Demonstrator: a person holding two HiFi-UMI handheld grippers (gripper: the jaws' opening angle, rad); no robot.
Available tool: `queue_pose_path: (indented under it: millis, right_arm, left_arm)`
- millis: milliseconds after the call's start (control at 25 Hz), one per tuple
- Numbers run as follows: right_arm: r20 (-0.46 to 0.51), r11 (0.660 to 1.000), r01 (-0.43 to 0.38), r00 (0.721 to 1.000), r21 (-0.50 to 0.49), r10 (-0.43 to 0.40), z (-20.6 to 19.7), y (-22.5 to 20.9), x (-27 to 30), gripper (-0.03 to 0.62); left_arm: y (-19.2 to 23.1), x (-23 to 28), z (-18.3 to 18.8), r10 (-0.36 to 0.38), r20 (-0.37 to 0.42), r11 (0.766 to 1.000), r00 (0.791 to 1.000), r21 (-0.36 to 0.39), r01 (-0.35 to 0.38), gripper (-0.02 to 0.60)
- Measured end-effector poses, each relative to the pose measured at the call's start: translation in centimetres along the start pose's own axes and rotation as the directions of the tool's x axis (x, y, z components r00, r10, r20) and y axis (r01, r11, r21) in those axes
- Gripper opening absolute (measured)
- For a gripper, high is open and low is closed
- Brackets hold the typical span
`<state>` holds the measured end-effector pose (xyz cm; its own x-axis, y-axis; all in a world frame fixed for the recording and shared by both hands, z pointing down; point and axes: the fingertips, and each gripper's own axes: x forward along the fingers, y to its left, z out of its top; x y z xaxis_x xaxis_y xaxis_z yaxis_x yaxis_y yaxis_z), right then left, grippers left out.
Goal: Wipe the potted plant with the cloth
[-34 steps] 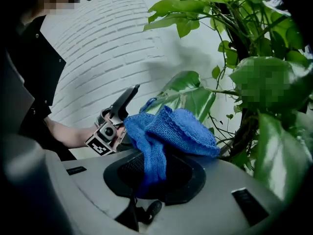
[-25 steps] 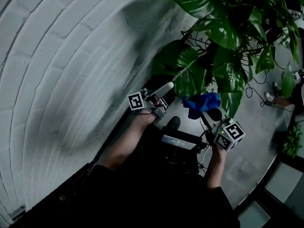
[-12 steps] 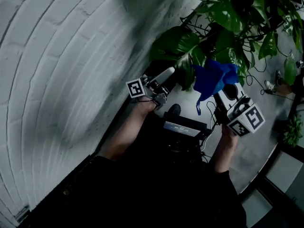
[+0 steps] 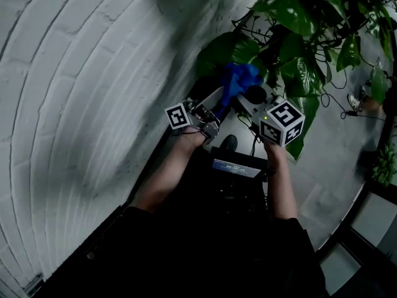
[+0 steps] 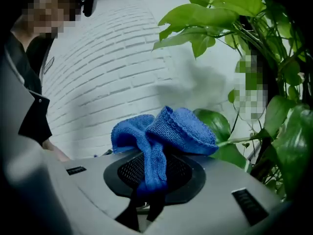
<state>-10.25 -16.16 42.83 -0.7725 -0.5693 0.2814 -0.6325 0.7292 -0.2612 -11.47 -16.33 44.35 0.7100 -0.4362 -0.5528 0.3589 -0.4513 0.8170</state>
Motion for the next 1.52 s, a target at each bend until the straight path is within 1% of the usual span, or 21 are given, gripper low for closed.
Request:
queue_pose_path:
  millis: [120, 280, 440, 560, 680, 720, 840, 880, 920, 960, 1000, 1080, 1160, 1240, 1360, 1480, 1520]
  right_arm:
    - [-0.028, 1.0, -0.028, 0.999, -0.002, 0.028, -1.2, 1.5, -0.8, 0.107]
    - [-0.068, 0.999, -0.038, 0.997, 0.023, 0.04, -3.4, 2.2, -2.2, 0.107]
    - [-0.102, 0.995, -0.042, 0.993, 0.089, 0.051, -5.6, 2.6, -3.7, 0.107]
    - [-0.083, 0.988, -0.035, 0.995, 0.15, 0.048, -6.2, 2.2, -5.9, 0.107]
    - [-0.027, 0.977, -0.079, 0.996, 0.198, 0.086, -5.7, 1.7, -8.4, 0.107]
    - [-0.036, 0.976, -0.088, 0.995, 0.198, 0.097, -6.0, 1.8, -9.0, 0.107]
    - [-0.112, 0.982, -0.094, 0.987, 0.163, 0.113, -7.8, 2.0, -10.7, 0.107]
    - [-0.109, 0.981, -0.108, 0.986, 0.163, 0.126, -7.9, 2.2, -11.4, 0.107]
    - [-0.08, 0.977, -0.129, 0.986, 0.167, 0.144, -7.4, 2.4, -12.1, 0.107]
    - [-0.032, 0.973, -0.154, 0.986, 0.172, 0.162, -6.5, 2.5, -12.8, 0.107]
    - [0.03, 0.968, -0.178, 0.984, 0.175, 0.175, -5.2, 2.5, -13.7, 0.107]
    - [0.158, 0.963, -0.211, 0.97, 0.169, 0.185, -2.4, 2.2, -15.6, 0.107]
    - [0.268, 0.965, -0.214, 0.949, 0.154, 0.168, 0.3, 1.3, -17.4, 0.107]
    - [0.346, 0.971, -0.186, 0.93, 0.15, 0.125, 2.4, -0.2, -18.7, 0.107]
    - [0.403, 0.979, -0.13, 0.913, 0.16, 0.055, 4.2, -2.6, -19.4, 0.107]
    - [0.421, 0.981, -0.092, 0.907, 0.171, 0.012, 5.1, -4.3, -18.8, 0.107]
    - [0.42, 0.981, -0.081, 0.908, 0.177, -0.001, 5.3, -4.7, -18.4, 0.107]
  left_arm:
    - [0.0, 0.0, -0.4, -0.001, -0.008, 1.0, 1.0, -0.005, 0.001, 0.253]
    - [0.2, 0.2, -0.8, 0.003, -0.026, 1.0, 1.0, -0.007, -0.003, 0.253]
    - [0.6, -0.1, -1.1, 0.014, -0.039, 1.0, 0.999, -0.004, -0.014, 0.253]
    - [0.9, -0.2, -1.4, 0.024, -0.046, 1.0, 0.999, 0.002, -0.023, 0.253]
    - [1.1, 0.2, -1.2, 0.028, -0.035, 1.0, 0.999, 0.008, -0.027, 0.253]
    - [1.1, 0.2, -1.1, 0.031, -0.027, 0.999, 0.999, 0.009, -0.031, 0.253]
    - [0.9, 0.0, -0.8, 0.041, -0.001, 0.999, 0.999, 0.018, -0.041, 0.253]
    - [0.8, 0.0, -0.7, 0.044, 0.006, 0.999, 0.999, 0.024, -0.044, 0.253]
    - [0.8, -0.1, -0.6, 0.049, 0.01, 0.998, 0.999, 0.034, -0.049, 0.253]
    - [0.9, -0.1, -0.4, 0.055, 0.013, 0.997, 0.998, 0.044, -0.056, 0.253]
    - [0.9, -0.3, -0.3, 0.063, 0.016, 0.996, 0.998, 0.054, -0.064, 0.253]
    - [1.1, -0.8, -0.2, 0.085, 0.025, 0.993, 0.996, 0.075, -0.086, 0.253]
    - [1.4, -1.7, -0.1, 0.114, 0.04, 0.989, 0.993, 0.094, -0.118, 0.253]
    - [1.8, -2.9, -0.2, 0.155, 0.064, 0.981, 0.986, 0.107, -0.161, 0.253]
    - [2.3, -4.9, 0.3, 0.21, 0.113, 0.965, 0.971, 0.133, -0.224, 0.255]
    - [2.0, -6.0, 1.5, 0.228, 0.164, 0.954, 0.96, 0.159, -0.253, 0.273]
    - [2.0, -6.3, 2.0, 0.232, 0.181, 0.952, 0.956, 0.159, -0.261, 0.288]
